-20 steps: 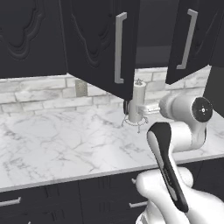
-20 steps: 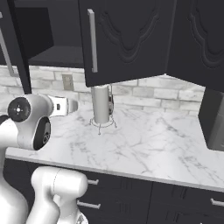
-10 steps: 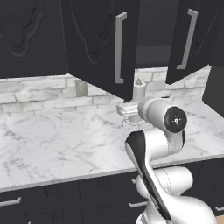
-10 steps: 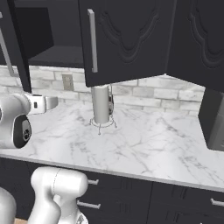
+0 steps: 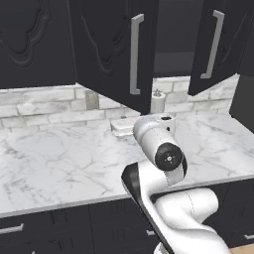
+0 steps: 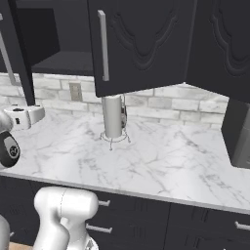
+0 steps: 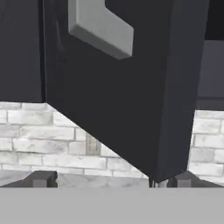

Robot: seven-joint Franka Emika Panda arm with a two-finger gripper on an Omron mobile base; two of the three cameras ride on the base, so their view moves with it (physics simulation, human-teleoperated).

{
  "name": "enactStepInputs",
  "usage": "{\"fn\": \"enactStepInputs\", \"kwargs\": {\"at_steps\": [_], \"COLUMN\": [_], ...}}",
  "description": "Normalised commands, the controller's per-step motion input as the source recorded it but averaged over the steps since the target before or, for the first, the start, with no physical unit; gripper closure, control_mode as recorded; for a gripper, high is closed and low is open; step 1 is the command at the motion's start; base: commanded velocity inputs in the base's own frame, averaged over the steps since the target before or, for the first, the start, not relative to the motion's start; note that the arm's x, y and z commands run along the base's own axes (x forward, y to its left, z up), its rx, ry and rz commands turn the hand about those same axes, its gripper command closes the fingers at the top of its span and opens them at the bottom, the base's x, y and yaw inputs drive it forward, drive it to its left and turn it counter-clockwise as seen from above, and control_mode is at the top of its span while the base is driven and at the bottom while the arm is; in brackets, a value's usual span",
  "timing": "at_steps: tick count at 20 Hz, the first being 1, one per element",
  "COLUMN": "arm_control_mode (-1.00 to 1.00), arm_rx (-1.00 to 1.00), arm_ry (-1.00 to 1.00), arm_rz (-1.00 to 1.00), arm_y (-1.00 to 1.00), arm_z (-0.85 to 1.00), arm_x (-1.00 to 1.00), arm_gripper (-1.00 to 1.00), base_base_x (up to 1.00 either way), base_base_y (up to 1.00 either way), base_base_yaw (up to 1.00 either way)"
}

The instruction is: Close all open cabinet doors.

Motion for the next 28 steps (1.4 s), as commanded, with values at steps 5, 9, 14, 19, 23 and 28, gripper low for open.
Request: {"fn": "enactStepInputs", "kwargs": {"at_steps": [5,9,14,19,23,28], "arm_control_mode": [-1.00,-1.00,-1.00,-1.00,-1.00,-1.00], "arm_rx": [0.00,0.00,0.00,0.00,0.00,0.00], "arm_ry": [-0.11,-0.05,0.00,0.00,0.00,-0.03], "arm_rz": [0.00,0.00,-0.05,-0.10,-0.12,-0.05], "arm_y": [0.45,0.31,0.22,0.16,0.03,0.03], "arm_z": [0.00,0.14,0.25,0.21,0.24,0.21], "arm_x": [0.00,-0.20,-0.29,-0.30,-0.20,-0.07], "arm_gripper": [-1.00,-1.00,-1.00,-1.00,-1.00,-1.00], "base_base_x": [0.00,0.00,0.00,0.00,0.00,0.00], "base_base_y": [0.00,0.00,0.00,0.00,0.00,0.00], "base_base_yaw": [0.00,0.00,0.00,0.00,0.00,0.00]}}
